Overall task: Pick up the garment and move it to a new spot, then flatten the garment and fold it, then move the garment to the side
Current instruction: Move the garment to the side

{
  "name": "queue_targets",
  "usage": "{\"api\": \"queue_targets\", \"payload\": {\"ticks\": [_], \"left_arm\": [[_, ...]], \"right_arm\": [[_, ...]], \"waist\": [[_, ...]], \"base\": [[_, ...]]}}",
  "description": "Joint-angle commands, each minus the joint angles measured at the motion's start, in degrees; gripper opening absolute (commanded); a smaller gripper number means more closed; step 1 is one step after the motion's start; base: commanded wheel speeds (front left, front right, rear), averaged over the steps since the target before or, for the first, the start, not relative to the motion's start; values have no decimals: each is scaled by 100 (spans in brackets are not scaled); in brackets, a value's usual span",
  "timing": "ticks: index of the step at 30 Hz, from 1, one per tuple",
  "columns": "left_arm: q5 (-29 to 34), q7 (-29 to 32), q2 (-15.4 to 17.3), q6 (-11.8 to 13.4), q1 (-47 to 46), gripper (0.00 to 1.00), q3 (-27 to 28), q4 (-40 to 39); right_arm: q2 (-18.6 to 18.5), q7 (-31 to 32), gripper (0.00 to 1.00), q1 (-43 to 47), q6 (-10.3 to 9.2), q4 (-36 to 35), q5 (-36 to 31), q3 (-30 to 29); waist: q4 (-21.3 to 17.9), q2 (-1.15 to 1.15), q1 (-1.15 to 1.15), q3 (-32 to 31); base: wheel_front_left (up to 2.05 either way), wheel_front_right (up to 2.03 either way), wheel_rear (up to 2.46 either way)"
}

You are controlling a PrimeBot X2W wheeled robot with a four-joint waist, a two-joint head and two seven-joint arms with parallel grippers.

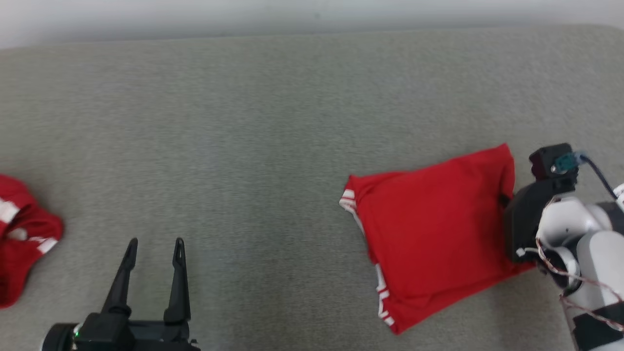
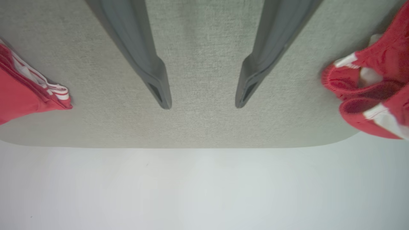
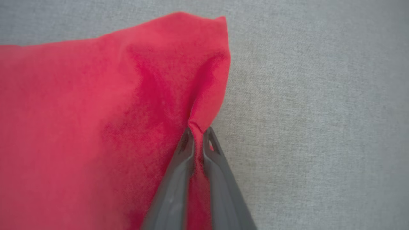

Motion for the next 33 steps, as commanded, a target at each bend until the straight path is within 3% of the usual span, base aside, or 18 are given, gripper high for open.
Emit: {"api": "queue_targets", "payload": {"ticks": [1, 5, 18, 24, 33], "left_arm": [[83, -17, 96, -27, -139, 100, 27, -119], [185, -17, 278, -78, -331, 100, 49, -407], [318, -18, 735, -127, -509, 100, 82, -1077], [338, -17, 855, -129, -499, 100, 61, -1167], [303, 3, 919, -132, -517, 100, -23, -1087]], "right_arm": [[-99, -166, 0, -290, -14, 146, -37, 90], [-302, -564, 0, -831, -14, 574, -127, 193], [-965, -1956, 0, -1887, -14, 1663, -590, 47], [-1106, -2892, 0, -2265, -14, 2009, -731, -38], [-1128, -3710, 0, -2541, -14, 2306, -1118, -169]], "waist": [[-733, -1, -1, 602], [-1110, -1, -1, 979], [-1741, -1, -1, 1720], [-1907, -1, -1, 1913], [-1948, -1, -1, 2023]], "base": [[0, 0, 0], [0, 0, 0], [0, 0, 0], [0, 0, 0], [0, 0, 0]]}}
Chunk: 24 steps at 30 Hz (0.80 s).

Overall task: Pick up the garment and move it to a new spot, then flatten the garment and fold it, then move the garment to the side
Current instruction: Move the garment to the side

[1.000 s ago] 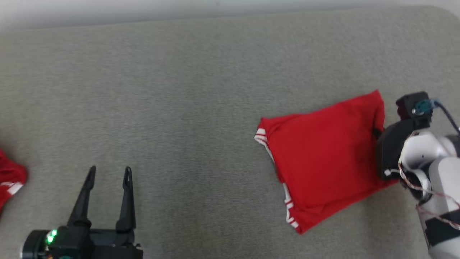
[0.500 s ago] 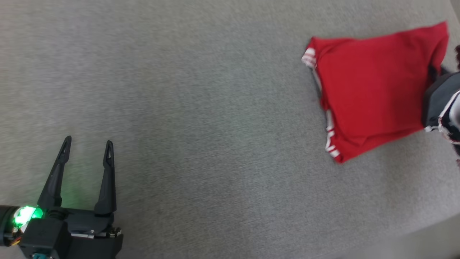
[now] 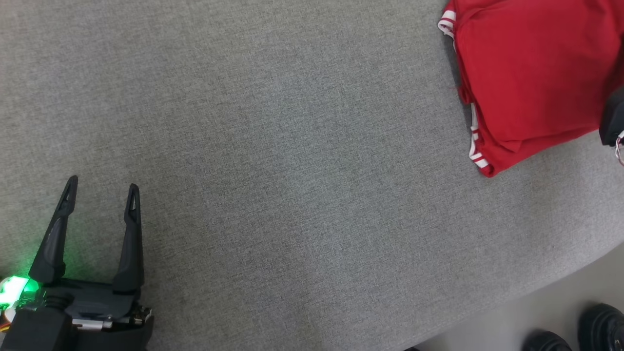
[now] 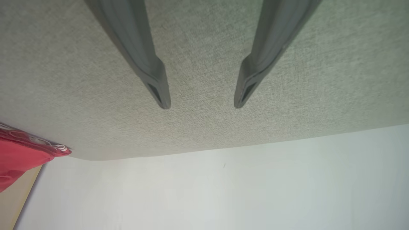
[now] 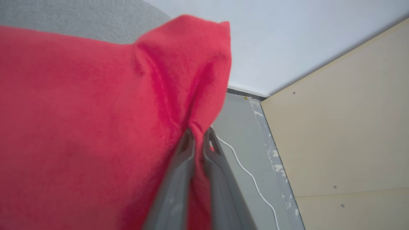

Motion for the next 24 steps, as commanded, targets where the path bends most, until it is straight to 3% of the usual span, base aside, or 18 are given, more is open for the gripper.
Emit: {"api": "queue_targets", "payload": {"ticks": [1, 8, 10, 11, 12, 18, 24], "left_arm": [[3, 32, -36, 11, -60, 100, -91, 216], [-16, 37, -63, 53, -94, 100, -138, 233], [-24, 37, -85, 54, -97, 100, -183, 250], [-25, 37, -98, 55, -100, 100, -205, 263], [-28, 37, -109, 52, -102, 100, -225, 275], [-83, 36, -176, 58, -111, 100, -274, 337], [-172, 29, -388, 85, -92, 100, -342, 503]], "right_arm": [[-22, -98, 0, -100, -15, 4, -84, -21], [88, -477, 0, -128, -15, 64, -740, -407], [171, -589, 36, -112, -15, 36, -849, -480], [194, -666, 83, -106, -15, -4, -937, -514], [229, -704, 100, -88, -15, -14, -989, -553], [356, -1011, 100, 57, -15, -88, -1142, -608], [546, -1327, 100, 497, -15, -315, -985, -482]], "waist": [[-11, 1, 1, 29], [-1, 1, 1, 12], [9, 1, 1, -10], [13, 1, 1, -22], [18, 1, 1, -39], [110, 1, 1, -227], [386, 1, 1, -828]], "base": [[0, 0, 0], [0, 0, 0], [0, 0, 0], [0, 0, 0], [0, 0, 0], [0, 0, 0], [0, 0, 0]]}}
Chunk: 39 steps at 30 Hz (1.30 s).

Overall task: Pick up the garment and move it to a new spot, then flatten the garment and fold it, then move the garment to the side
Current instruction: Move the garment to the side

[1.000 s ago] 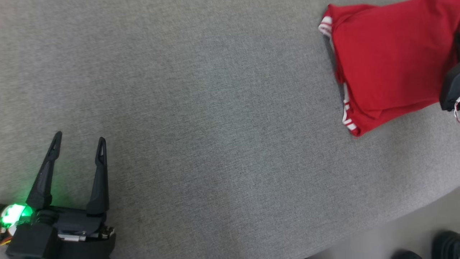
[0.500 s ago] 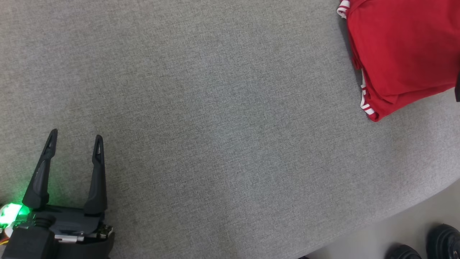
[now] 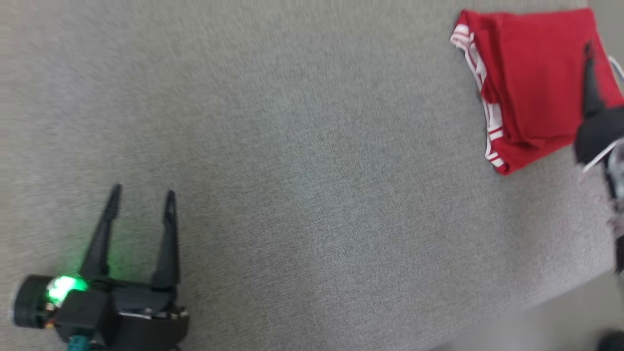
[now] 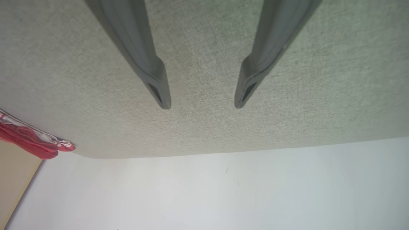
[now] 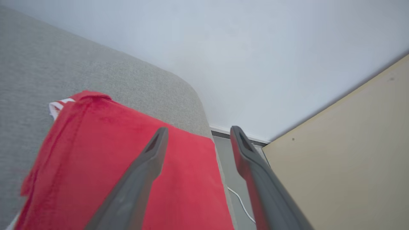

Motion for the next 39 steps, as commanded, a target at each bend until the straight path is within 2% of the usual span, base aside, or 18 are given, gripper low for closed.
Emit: {"api": "queue_targets", "payload": {"ticks": [1, 6, 7, 12, 20, 25, 29, 39], "left_arm": [[-60, 18, -87, 1, 77, 100, -41, 109], [-116, 8, -296, 66, 330, 100, -49, 378], [-125, 8, -372, 95, 466, 100, -37, 491], [-201, 7, -500, 157, 813, 100, 13, 768], [-340, 7, -601, 269, 1192, 100, 81, 1105], [-387, 7, -623, 321, 1336, 100, 115, 1264], [-369, 8, -629, 410, 1396, 100, 219, 1426], [-477, 8, -630, 507, 1457, 100, 312, 1629]], "right_arm": [[103, -100, 100, 220, -15, -83, 148, 41], [292, -260, 100, 980, -15, -562, 663, 162], [397, -275, 100, 1359, -15, -836, 891, 182], [670, -188, 100, 2382, -15, -1618, 1414, 79], [1350, 118, 100, 3871, -14, -2593, 1680, -29], [1799, 120, 100, 4378, -14, -2839, 1613, 3], [1996, -59, 100, 4621, -14, -2812, 1647, 71], [2273, -231, 100, 5000, -15, -2662, 1633, 177]], "waist": [[275, -1, -1, -500], [609, -1, -1, -1257], [749, -1, -1, -1562], [1077, -1, -1, -2215], [1513, -1, -1, -2790], [1693, -1, -1, -2932], [1766, -1, -1, -3025], [1973, -1, -1, -3174]], "base": [[0, 0, 0], [0, 0, 0], [0, 0, 0], [0, 0, 0], [0, 0, 0], [0, 0, 0], [0, 0, 0], [0, 0, 0]]}}
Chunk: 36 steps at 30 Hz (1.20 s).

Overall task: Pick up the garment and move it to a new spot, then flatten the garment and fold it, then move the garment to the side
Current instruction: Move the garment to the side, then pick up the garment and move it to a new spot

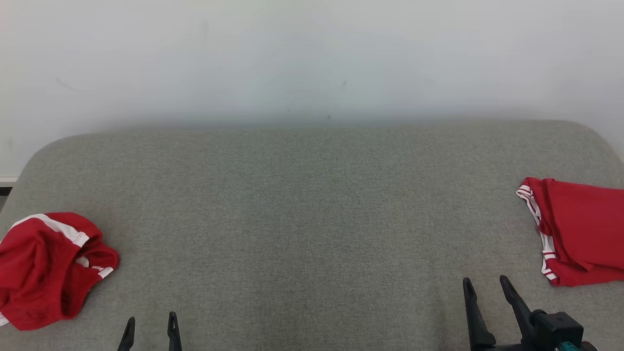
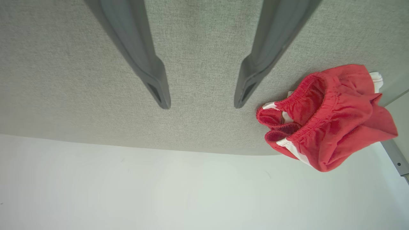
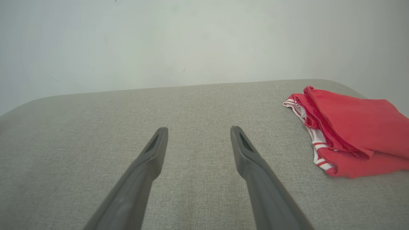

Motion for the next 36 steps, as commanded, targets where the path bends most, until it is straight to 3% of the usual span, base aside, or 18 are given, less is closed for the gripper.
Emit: {"api": "queue_targets", "payload": {"ticks": [1, 19, 24, 36], "left_arm": [[-24, -14, -9, 15, 54, 100, 0, 9], [9, -15, -9, 7, 51, 100, -8, 38], [24, -15, -9, 12, 38, 100, -4, 45], [89, -15, -9, -16, 168, 100, 40, 27]], "right_arm": [[28, -24, 100, 68, -13, 21, -30, 7], [123, -161, 100, 50, -13, 259, 211, 121], [119, -211, 100, 56, -13, 344, 311, 243], [120, -232, 100, 153, -13, 381, 322, 325]], "waist": [[78, 0, 1, -73], [240, 0, 1, -61], [572, 0, 1, -85], [1772, 0, 1, -140]], "base": [[0, 0, 0], [0, 0, 0], [0, 0, 0], [0, 0, 0]]}}
